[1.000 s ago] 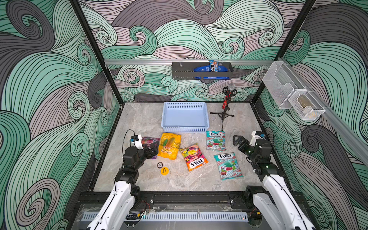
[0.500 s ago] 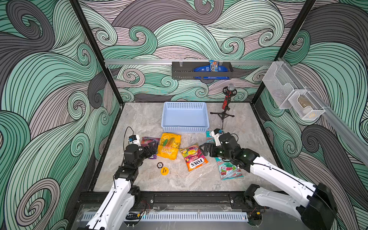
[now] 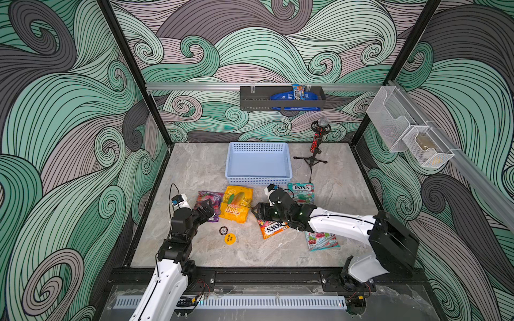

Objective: Put the candies in the basket
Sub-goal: Pick up the candy at the center of the board.

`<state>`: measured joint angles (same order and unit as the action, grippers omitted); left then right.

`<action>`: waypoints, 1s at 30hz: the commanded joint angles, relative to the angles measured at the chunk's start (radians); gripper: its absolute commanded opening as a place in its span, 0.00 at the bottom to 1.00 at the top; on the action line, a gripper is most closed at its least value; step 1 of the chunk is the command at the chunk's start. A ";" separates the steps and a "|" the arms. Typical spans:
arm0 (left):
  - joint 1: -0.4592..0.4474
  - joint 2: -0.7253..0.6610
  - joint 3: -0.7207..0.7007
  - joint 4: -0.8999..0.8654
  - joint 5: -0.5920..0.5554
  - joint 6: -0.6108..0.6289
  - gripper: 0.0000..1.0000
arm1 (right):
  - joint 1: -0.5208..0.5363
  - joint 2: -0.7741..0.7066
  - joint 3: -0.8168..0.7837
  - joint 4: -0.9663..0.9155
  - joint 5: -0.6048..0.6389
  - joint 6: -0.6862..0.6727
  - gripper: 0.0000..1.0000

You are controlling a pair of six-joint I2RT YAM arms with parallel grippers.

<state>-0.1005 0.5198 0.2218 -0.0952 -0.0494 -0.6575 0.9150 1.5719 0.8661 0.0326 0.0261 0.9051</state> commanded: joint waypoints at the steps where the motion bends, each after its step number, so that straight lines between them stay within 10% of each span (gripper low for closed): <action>1: 0.000 0.007 -0.002 -0.015 -0.059 -0.027 0.99 | 0.016 0.080 0.058 0.038 0.052 0.024 0.67; 13: 0.001 -0.156 -0.057 0.006 0.028 -0.017 0.99 | 0.022 0.330 0.233 0.040 0.081 0.074 0.64; 21: 0.000 -0.176 -0.066 0.009 0.032 -0.017 0.99 | 0.039 0.328 0.237 0.041 0.119 0.070 0.16; 30: 0.001 -0.202 -0.110 0.024 -0.045 -0.087 0.99 | 0.066 0.222 0.220 0.021 0.146 -0.034 0.02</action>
<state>-0.1005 0.3286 0.1131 -0.0917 -0.0628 -0.7258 0.9619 1.8690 1.0954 0.0620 0.1387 0.9367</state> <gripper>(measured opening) 0.985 0.050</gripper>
